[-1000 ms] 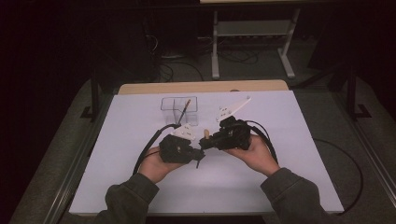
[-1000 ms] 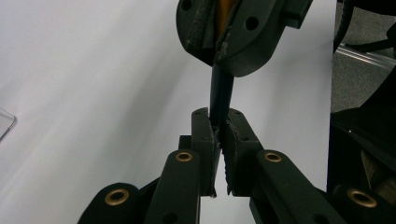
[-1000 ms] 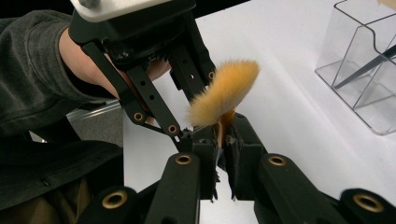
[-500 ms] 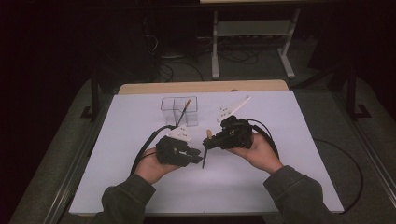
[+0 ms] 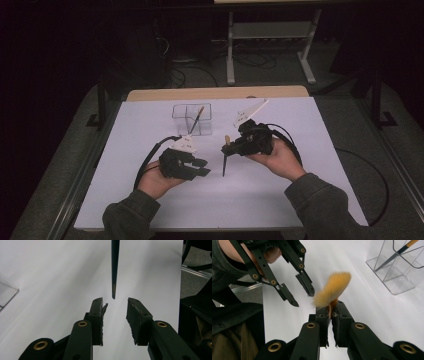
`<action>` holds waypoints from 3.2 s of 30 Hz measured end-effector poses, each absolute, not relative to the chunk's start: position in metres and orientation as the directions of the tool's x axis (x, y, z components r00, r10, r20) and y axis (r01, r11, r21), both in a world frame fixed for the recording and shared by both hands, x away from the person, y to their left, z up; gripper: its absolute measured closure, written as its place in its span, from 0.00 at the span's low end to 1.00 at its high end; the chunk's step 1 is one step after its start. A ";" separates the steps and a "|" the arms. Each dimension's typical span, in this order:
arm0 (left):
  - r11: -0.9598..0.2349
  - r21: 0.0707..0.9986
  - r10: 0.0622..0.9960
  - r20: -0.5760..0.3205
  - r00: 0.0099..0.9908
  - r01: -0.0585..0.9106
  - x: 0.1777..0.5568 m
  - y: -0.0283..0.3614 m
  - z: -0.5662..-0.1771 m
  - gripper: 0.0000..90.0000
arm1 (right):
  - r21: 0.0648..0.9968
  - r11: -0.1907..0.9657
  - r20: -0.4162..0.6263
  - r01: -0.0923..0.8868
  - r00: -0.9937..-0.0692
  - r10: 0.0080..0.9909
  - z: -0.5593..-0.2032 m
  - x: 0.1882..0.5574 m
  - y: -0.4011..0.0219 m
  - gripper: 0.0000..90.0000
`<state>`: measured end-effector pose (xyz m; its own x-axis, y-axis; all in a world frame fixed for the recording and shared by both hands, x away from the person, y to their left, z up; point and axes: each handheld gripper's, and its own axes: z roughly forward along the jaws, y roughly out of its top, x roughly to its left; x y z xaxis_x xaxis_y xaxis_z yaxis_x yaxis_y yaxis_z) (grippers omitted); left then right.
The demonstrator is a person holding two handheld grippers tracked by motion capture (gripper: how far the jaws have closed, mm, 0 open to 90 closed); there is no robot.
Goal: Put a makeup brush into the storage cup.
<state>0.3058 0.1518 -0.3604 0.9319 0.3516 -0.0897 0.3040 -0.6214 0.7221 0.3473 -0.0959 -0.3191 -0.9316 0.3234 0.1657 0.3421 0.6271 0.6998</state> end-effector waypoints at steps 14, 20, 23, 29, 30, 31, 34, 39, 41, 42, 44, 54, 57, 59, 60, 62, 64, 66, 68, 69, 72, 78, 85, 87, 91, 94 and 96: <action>-0.607 0.729 0.387 -0.077 0.919 0.316 0.300 0.170 -0.361 0.67 | 0.682 0.644 0.138 0.347 -0.926 0.352 -0.304 0.358 -0.103 0.92; -0.600 0.736 0.401 -0.063 0.914 0.314 0.296 0.178 -0.363 0.63 | 0.675 0.649 0.137 0.351 -0.924 0.357 -0.303 0.361 -0.103 0.92; -0.592 0.742 0.408 -0.061 0.911 0.315 0.294 0.182 -0.363 0.62 | 0.671 0.654 0.130 0.349 -0.924 0.360 -0.303 0.363 -0.104 0.92; -0.581 0.748 0.422 -0.061 0.905 0.321 0.290 0.190 -0.367 0.59 | 0.665 0.659 0.125 0.351 -0.923 0.365 -0.301 0.366 -0.104 0.92; -0.578 0.749 0.426 -0.061 0.903 0.323 0.289 0.192 -0.368 0.59 | 0.667 0.657 0.125 0.350 -0.923 0.364 -0.301 0.366 -0.104 0.92; -0.577 0.749 0.430 -0.059 0.901 0.325 0.288 0.194 -0.369 0.58 | 0.667 0.657 0.126 0.352 -0.922 0.366 -0.300 0.367 -0.104 0.92; -0.572 0.752 0.442 -0.055 0.895 0.328 0.286 0.197 -0.370 0.56 | 0.666 0.664 0.113 0.340 -0.926 0.360 -0.299 0.370 -0.103 0.92; -0.559 0.760 0.459 -0.049 0.887 0.331 0.282 0.205 -0.373 0.54 | 0.661 0.670 0.110 0.338 -0.927 0.359 -0.297 0.373 -0.100 0.92; -0.553 0.762 0.464 -0.054 0.884 0.337 0.281 0.208 -0.374 0.52 | 0.658 0.671 0.111 0.342 -0.925 0.363 -0.296 0.374 -0.099 0.92; -0.550 0.764 0.467 -0.053 0.883 0.337 0.280 0.210 -0.375 0.52 | 0.657 0.671 0.115 0.344 -0.925 0.362 -0.295 0.375 -0.099 0.92; -0.543 0.767 0.472 -0.057 0.880 0.341 0.279 0.213 -0.377 0.51 | 0.656 0.671 0.114 0.345 -0.924 0.364 -0.295 0.376 -0.098 0.92; -0.531 0.772 0.492 -0.055 0.869 0.349 0.274 0.221 -0.380 0.47 | 0.659 0.670 0.104 0.341 -0.924 0.367 -0.289 0.385 -0.098 0.92; -0.522 0.776 0.502 -0.055 0.863 0.353 0.273 0.224 -0.380 0.46 | 0.659 0.669 0.107 0.344 -0.923 0.368 -0.288 0.387 -0.098 0.92; -0.520 0.779 0.505 -0.052 0.862 0.351 0.273 0.226 -0.380 0.45 | 0.653 0.675 0.105 0.342 -0.925 0.366 -0.287 0.388 -0.096 0.92; -0.517 0.778 0.510 -0.055 0.859 0.356 0.273 0.227 -0.379 0.44 | 0.652 0.677 0.102 0.341 -0.925 0.367 -0.286 0.388 -0.096 0.92; -0.519 0.778 0.512 -0.048 0.858 0.354 0.273 0.229 -0.379 0.44 | 0.650 0.679 0.099 0.341 -0.924 0.370 -0.284 0.389 -0.094 0.92; -0.515 0.779 0.516 -0.052 0.855 0.358 0.272 0.231 -0.379 0.43 | 0.647 0.681 0.102 0.343 -0.924 0.368 -0.282 0.390 -0.093 0.92; -0.510 0.782 0.517 -0.054 0.854 0.358 0.272 0.233 -0.379 0.43 | 0.649 0.678 0.098 0.345 -0.922 0.375 -0.281 0.391 -0.091 0.92; -0.509 0.782 0.518 -0.054 0.854 0.359 0.271 0.234 -0.379 0.43 | 0.647 0.678 0.101 0.350 -0.920 0.378 -0.280 0.393 -0.089 0.92; -0.508 0.783 0.518 -0.055 0.853 0.359 0.271 0.235 -0.379 0.42 | 0.648 0.678 0.099 0.347 -0.921 0.377 -0.279 0.394 -0.088 0.92; -0.504 0.786 0.522 -0.055 0.851 0.360 0.271 0.235 -0.379 0.42 | 0.649 0.681 0.092 0.340 -0.923 0.373 -0.278 0.397 -0.085 0.92; -0.503 0.785 0.523 -0.055 0.850 0.361 0.272 0.237 -0.380 0.41 | 0.649 0.683 0.083 0.335 -0.924 0.374 -0.275 0.402 -0.080 0.92; -0.483 0.797 0.527 -0.068 0.847 0.364 0.272 0.238 -0.379 0.40 | 0.655 0.678 0.076 0.334 -0.921 0.381 -0.271 0.409 -0.078 0.92; -0.478 0.799 0.528 -0.069 0.846 0.364 0.271 0.238 -0.379 0.40 | 0.656 0.674 0.078 0.340 -0.919 0.387 -0.270 0.410 -0.077 0.92; -0.488 0.796 0.527 -0.060 0.847 0.360 0.272 0.240 -0.378 0.40 | 0.655 0.674 0.074 0.343 -0.916 0.395 -0.269 0.415 -0.075 0.92; -0.487 0.794 0.530 -0.062 0.846 0.363 0.272 0.242 -0.378 0.40 | 0.654 0.677 0.062 0.338 -0.916 0.397 -0.268 0.419 -0.072 0.92; -0.485 0.794 0.532 -0.063 0.844 0.366 0.273 0.242 -0.378 0.40 | 0.653 0.676 0.064 0.342 -0.914 0.401 -0.267 0.422 -0.071 0.92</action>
